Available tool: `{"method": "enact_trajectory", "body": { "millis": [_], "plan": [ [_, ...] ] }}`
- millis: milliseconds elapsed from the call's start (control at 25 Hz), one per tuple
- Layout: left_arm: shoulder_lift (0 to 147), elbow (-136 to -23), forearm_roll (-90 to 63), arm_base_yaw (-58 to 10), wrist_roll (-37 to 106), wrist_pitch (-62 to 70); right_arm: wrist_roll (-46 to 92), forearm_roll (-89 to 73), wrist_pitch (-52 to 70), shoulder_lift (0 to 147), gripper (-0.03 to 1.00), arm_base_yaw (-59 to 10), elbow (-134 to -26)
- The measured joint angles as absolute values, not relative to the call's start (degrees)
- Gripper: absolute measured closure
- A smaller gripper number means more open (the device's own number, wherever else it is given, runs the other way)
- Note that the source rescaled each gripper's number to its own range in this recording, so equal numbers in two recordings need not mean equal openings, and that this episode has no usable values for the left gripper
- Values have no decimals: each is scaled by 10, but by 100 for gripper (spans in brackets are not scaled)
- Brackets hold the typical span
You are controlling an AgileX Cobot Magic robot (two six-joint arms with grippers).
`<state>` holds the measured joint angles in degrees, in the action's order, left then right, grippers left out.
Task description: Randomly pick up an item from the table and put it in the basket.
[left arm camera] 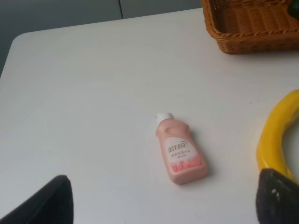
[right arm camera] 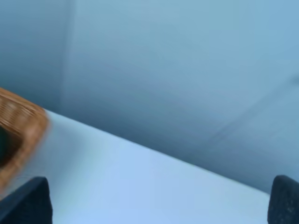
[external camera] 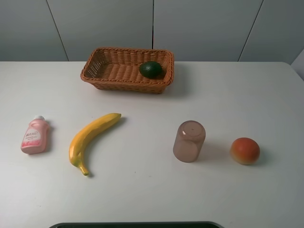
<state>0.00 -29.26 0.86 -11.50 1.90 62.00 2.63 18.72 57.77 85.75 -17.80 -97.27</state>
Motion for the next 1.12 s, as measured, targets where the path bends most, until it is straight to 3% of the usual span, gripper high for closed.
{"method": "enact_trajectory", "body": {
  "millis": [280,520,1120],
  "plan": [
    [0,-293,9,-115,19,620,90,141,665,679,-3,-99,-912],
    [0,-293,9,-115,19,620,97,113,680,518,-3,-86,-810],
    [0,-293,9,-115,19,620,34,0,646,132,-3,-86,-409]
  ]
}}
